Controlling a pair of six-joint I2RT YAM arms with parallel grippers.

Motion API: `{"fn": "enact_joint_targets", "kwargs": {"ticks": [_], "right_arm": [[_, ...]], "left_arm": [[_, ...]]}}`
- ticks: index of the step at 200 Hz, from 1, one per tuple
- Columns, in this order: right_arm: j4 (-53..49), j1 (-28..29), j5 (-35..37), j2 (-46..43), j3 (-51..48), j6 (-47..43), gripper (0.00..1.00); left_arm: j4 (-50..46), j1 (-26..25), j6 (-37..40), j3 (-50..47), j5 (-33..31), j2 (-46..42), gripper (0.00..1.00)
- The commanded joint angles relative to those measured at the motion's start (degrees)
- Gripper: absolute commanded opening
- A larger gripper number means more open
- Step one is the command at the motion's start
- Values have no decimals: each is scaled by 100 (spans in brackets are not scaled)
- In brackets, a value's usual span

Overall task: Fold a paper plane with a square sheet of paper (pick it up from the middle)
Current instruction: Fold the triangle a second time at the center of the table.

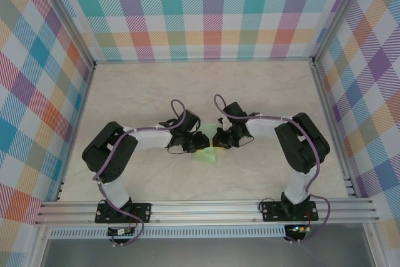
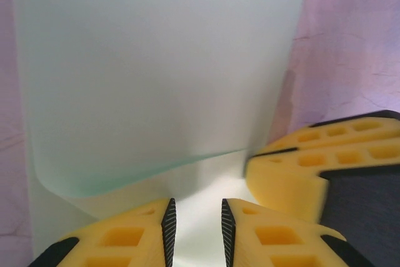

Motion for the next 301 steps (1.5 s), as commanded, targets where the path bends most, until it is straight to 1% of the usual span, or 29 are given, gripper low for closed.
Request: {"fn": "enact_joint_targets", "kwargs": {"ticks": [1, 17, 49, 84, 125, 150, 181, 198, 227, 256, 279, 301], "right_arm": [[-312, 11, 428, 319, -49, -170, 11], [-314, 11, 452, 334, -66, -178, 11], [-338, 10, 510, 386, -67, -223, 10], [-344, 16, 566, 421, -75, -235, 10], [-325, 12, 558, 421, -75, -256, 10], [-314, 14, 540, 412, -75, -250, 10], [-305, 17, 540, 412, -75, -238, 10], [-297, 10, 532, 425, -75, -226, 10], [-272, 12, 505, 471, -75, -217, 10], [-277, 8, 514, 478, -67, -223, 10], [-303, 11, 505, 492, -58, -242, 10], [-304, 21, 504, 518, -58, -253, 10]], "left_arm": [[-467, -22, 88, 126, -441, 147, 28], [-581, -20, 26, 75, -689, 84, 28], [-521, 27, -66, -56, -855, -115, 29], [-349, 181, -262, -280, -994, -368, 30], [-426, 400, -278, -389, -1188, -578, 32], [-322, 450, -186, -366, -1048, -687, 33], [207, 435, -115, -416, -444, -959, 32], [395, 343, -109, -434, -267, -1011, 31], [494, 240, -147, -391, -114, -735, 29], [562, 238, -200, -313, 185, -348, 28], [433, 248, -155, -238, 149, -193, 28], [221, 286, -150, -224, -88, -115, 28]]}}
